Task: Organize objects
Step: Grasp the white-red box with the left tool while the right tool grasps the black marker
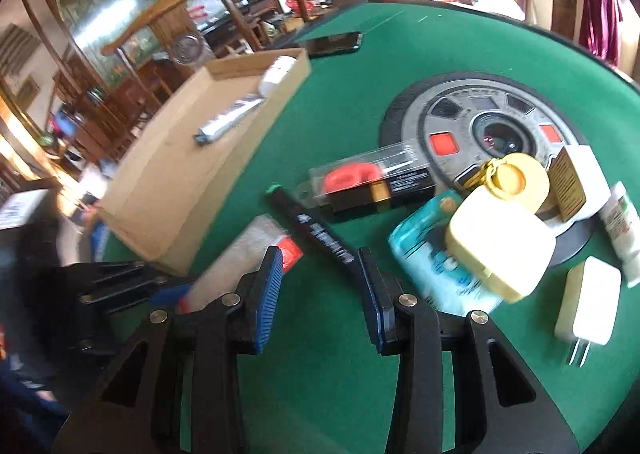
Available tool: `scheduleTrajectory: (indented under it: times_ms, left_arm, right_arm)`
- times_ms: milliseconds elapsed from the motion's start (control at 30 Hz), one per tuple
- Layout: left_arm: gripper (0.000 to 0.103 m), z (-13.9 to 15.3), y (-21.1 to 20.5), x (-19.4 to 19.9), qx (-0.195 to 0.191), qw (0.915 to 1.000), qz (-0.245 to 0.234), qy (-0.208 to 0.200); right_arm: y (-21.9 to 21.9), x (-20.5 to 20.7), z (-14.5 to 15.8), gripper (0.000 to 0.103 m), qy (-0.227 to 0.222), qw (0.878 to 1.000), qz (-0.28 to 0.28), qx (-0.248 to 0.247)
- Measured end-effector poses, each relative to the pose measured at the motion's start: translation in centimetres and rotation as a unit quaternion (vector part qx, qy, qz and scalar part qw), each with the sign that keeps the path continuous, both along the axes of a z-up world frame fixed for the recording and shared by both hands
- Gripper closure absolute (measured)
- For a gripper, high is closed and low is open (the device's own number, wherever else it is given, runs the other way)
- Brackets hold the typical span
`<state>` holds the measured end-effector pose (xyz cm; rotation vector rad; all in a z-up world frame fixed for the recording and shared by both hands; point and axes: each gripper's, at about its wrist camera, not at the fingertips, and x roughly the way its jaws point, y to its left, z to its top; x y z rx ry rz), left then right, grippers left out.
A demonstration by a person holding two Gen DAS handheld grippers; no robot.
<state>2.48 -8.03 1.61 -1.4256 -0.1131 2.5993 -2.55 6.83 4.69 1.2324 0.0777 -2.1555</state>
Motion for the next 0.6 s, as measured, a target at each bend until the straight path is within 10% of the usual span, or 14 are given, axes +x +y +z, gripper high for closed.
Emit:
scheduleTrajectory:
  times_ms: [600]
  left_arm:
    - [0.077,0.1,-0.2,-1.0,-0.019,0.9992,0.026,0.024]
  right_arm:
    - [-1.4,2.9,-1.5,0.088,0.047,0.993,0.051,0.099]
